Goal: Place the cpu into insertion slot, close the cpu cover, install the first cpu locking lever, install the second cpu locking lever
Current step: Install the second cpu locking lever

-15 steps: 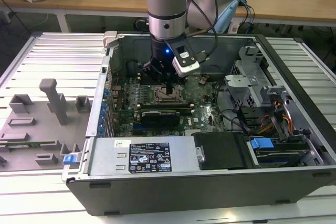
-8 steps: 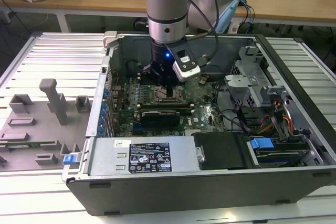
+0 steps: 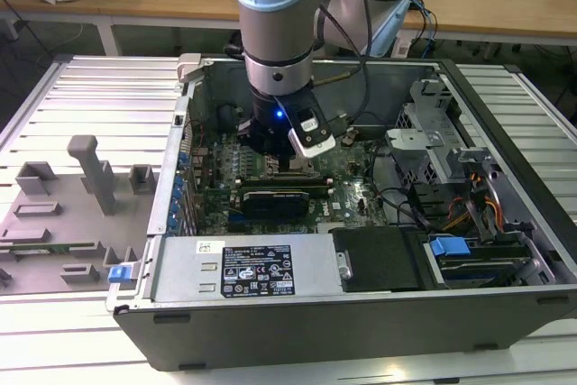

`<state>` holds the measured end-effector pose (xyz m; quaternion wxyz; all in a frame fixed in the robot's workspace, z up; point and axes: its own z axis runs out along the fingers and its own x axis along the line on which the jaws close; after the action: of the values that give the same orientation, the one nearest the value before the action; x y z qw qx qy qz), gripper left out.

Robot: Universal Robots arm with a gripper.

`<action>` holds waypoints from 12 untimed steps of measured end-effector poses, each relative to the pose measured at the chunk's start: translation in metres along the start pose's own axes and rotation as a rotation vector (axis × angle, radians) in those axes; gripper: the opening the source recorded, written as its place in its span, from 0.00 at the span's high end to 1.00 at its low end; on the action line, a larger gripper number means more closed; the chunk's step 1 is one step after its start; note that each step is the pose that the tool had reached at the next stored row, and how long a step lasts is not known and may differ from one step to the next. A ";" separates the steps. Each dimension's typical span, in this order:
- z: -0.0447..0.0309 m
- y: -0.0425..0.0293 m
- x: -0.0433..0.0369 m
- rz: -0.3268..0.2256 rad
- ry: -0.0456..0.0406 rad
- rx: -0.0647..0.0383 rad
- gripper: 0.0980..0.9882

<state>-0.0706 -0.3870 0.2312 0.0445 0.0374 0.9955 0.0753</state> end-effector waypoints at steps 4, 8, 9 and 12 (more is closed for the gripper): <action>0.0024 -0.0071 0.0029 -0.001 0.0038 -0.043 0.99; 0.0061 -0.0109 0.0055 -0.008 0.0071 -0.070 0.99; 0.0071 -0.0121 0.0060 -0.010 0.0079 -0.075 0.99; 0.0105 -0.0152 0.0079 -0.018 0.0103 -0.089 0.99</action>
<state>-0.0784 -0.3998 0.2179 0.0417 0.0263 0.9916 0.1193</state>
